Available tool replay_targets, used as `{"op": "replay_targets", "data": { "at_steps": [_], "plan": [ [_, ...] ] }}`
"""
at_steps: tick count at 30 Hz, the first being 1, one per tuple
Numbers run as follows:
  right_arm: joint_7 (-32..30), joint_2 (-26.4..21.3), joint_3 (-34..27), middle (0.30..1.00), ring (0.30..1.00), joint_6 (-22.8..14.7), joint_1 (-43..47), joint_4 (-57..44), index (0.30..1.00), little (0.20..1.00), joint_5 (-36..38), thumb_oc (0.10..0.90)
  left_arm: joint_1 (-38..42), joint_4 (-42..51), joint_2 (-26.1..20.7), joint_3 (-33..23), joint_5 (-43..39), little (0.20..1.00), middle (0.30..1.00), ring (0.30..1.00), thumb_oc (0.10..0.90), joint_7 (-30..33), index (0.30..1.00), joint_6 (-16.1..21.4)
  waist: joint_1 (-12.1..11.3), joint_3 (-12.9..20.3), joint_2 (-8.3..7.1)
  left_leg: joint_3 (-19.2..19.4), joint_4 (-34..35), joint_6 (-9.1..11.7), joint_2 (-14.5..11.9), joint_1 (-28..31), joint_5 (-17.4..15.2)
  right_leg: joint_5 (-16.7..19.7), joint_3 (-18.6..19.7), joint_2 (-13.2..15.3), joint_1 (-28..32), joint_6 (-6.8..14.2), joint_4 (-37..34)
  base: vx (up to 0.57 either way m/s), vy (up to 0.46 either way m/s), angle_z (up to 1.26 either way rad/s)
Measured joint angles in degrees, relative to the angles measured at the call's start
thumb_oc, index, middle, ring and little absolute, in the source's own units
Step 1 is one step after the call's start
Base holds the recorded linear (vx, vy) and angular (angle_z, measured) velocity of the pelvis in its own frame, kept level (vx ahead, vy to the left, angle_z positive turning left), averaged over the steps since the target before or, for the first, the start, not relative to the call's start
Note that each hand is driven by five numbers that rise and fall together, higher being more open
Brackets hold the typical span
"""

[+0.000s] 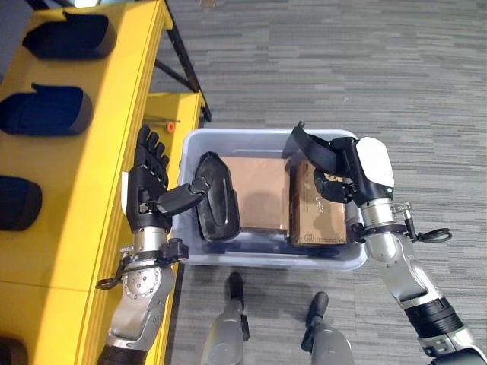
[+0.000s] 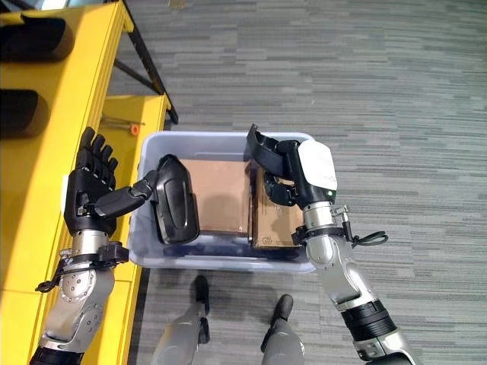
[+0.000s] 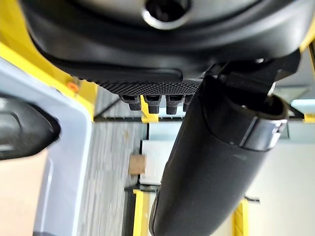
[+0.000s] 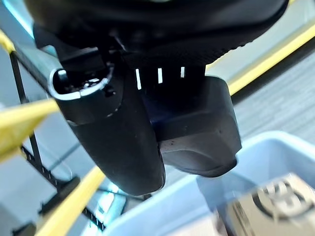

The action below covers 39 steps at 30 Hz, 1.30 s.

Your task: Move parts from the plastic box to the shelf.

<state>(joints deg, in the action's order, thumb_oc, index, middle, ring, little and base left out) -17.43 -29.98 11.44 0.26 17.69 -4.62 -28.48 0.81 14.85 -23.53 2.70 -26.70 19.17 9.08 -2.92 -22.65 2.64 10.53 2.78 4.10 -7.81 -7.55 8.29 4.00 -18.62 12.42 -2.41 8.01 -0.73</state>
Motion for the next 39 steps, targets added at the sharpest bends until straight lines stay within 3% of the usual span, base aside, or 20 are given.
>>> {"op": "replay_targets", "data": {
  "at_steps": [7, 16, 27, 29, 31, 33, 34, 35, 36, 37, 38, 39],
  "plan": [
    [0.1, -2.4, -3.7, 0.300, 0.300, -0.6, -0.5, -2.6, 0.300, 0.300, -0.1, 0.400, -1.4, 0.1, 0.1, -0.5, 0.0, 1.000, 1.000, 1.000, 0.900, -1.9, 1.000, -0.5, 1.5, 0.7, -0.15, 2.2, 1.7, 0.0, -0.3, 4.8, 0.0, 0.5, 2.4, -0.8, 3.0, 0.0, -1.5, 0.01, -0.056, -0.17],
    [0.9, -6.8, -6.2, 0.300, 0.300, -1.3, -5.2, -2.6, 0.300, 0.300, -0.8, 0.400, -6.4, 0.1, 0.2, -0.9, 0.0, 1.000, 1.000, 1.000, 0.900, -3.8, 1.000, -2.4, 2.8, 5.7, -0.33, 3.3, 1.7, 0.7, -2.3, 7.2, -0.4, 1.0, 3.8, -3.0, 5.3, -0.6, -3.3, -0.04, -0.134, -0.10],
    [2.6, -11.3, -4.0, 0.300, 0.300, -3.7, -5.8, -2.6, 0.300, 0.300, -0.8, 0.400, -12.0, -1.1, 0.7, -2.8, 0.0, 1.000, 1.000, 1.000, 0.900, -4.8, 1.000, -3.1, 1.7, 6.4, 0.53, 2.3, -0.3, 2.0, -8.8, 8.3, 0.8, -0.8, 3.8, -9.5, 6.5, -4.3, -1.1, -0.13, -0.229, -0.02],
    [2.6, -13.7, -3.3, 0.300, 0.300, -3.9, -5.3, -2.5, 0.300, 0.300, -0.8, 0.400, -12.6, -1.8, 3.2, -2.5, -0.1, 1.000, 1.000, 1.000, 0.900, -4.8, 1.000, -3.9, 1.4, 6.9, 2.27, 1.5, 0.0, 1.8, -9.8, 6.5, 1.9, -2.0, 2.1, -9.9, 5.4, -5.0, 0.0, -0.17, -0.124, 0.45],
    [2.4, -14.9, -3.0, 0.300, 0.300, -3.7, -5.1, -2.2, 0.300, 0.300, -2.3, 0.400, -12.3, -3.3, 4.3, -1.9, -0.1, 1.000, 1.000, 1.000, 0.900, -4.9, 1.000, -3.9, 1.0, 7.1, 4.49, -1.2, -1.4, 3.0, -9.8, 3.3, 4.2, -3.6, -0.8, -10.6, 3.7, -5.6, 2.8, -0.21, -0.151, 0.72],
    [2.5, -16.1, -1.9, 0.300, 0.300, -3.7, -3.4, -1.8, 0.300, 0.300, -3.6, 0.400, -11.8, -3.6, 4.1, -1.9, -0.2, 1.000, 1.000, 1.000, 0.900, -4.8, 1.000, -3.9, 0.9, 7.2, 4.57, -3.6, 0.0, 4.8, -8.4, 0.1, 10.8, -6.8, 0.2, -9.4, -0.7, -7.3, 7.6, -0.12, -0.097, 0.72],
    [2.5, -15.8, -1.8, 0.300, 0.300, -3.7, -2.7, -1.7, 0.300, 0.300, -4.4, 0.400, -11.1, -3.9, 4.0, -2.0, -0.3, 1.000, 1.000, 1.000, 0.900, -4.9, 1.000, -3.9, 0.8, 7.1, 3.60, -5.4, 0.4, 4.5, -6.9, -2.2, 14.6, -7.2, 0.3, -6.8, -2.9, -7.9, 9.3, -0.10, -0.079, 0.57],
    [2.4, -15.5, -1.2, 0.300, 0.300, -3.7, -2.1, -1.5, 0.300, 0.300, -4.7, 0.400, -11.1, -4.2, 4.1, -2.0, -0.4, 1.000, 1.000, 1.000, 0.900, -4.8, 1.000, -3.9, 0.0, 6.9, 2.87, -5.2, -2.0, 3.6, -5.4, -2.9, 13.8, -6.4, -0.1, -5.3, -3.7, -9.2, 9.6, -0.10, -0.150, 0.25],
    [2.5, -14.8, -0.6, 0.300, 0.300, -3.8, -2.1, -1.4, 0.300, 0.300, -4.9, 0.400, -10.9, -5.0, 4.1, -1.8, -1.4, 1.000, 1.000, 1.000, 0.900, -4.9, 1.000, -4.0, -1.5, 6.7, 0.95, -2.7, -13.7, -0.9, -4.3, -5.1, 3.6, -5.4, 0.3, -2.8, -3.7, -10.0, 8.7, 0.03, -0.065, 0.05],
    [2.6, -14.9, -0.4, 0.300, 0.300, -4.4, -2.8, -1.7, 0.300, 0.300, -5.1, 0.400, -10.7, -5.5, 4.1, -1.9, -2.3, 1.000, 1.000, 1.000, 0.900, -4.9, 1.000, -4.0, -0.7, 6.7, 0.01, 0.1, -22.1, -0.7, -4.5, -4.6, -3.5, -4.1, -1.3, -0.9, -1.9, -9.0, 7.5, -0.02, -0.075, 0.46],
    [2.5, -15.3, -0.5, 0.300, 0.300, -4.6, -3.7, -1.8, 0.300, 0.300, -5.2, 0.400, -10.6, -5.8, 4.3, -1.8, -2.3, 1.000, 1.000, 1.000, 0.900, -4.9, 1.000, -4.0, 0.9, 6.9, 0.21, 2.7, -25.4, -1.1, -5.6, -3.6, -5.0, -4.2, -3.2, -0.4, -0.1, -8.3, 7.1, 0.04, 0.023, 1.02],
    [2.5, -16.0, -0.9, 0.300, 0.300, -4.7, -4.6, -1.9, 0.300, 0.300, -5.2, 0.400, -10.7, -5.5, 4.3, -1.8, -2.3, 1.000, 1.000, 1.000, 0.900, -5.1, 1.000, -3.9, 2.8, 7.3, 0.94, 3.5, -25.9, -1.9, -6.5, -0.4, -2.3, -5.5, -5.0, -0.8, 1.4, -6.4, 8.0, -0.03, 0.060, 1.19]
  ]
}}
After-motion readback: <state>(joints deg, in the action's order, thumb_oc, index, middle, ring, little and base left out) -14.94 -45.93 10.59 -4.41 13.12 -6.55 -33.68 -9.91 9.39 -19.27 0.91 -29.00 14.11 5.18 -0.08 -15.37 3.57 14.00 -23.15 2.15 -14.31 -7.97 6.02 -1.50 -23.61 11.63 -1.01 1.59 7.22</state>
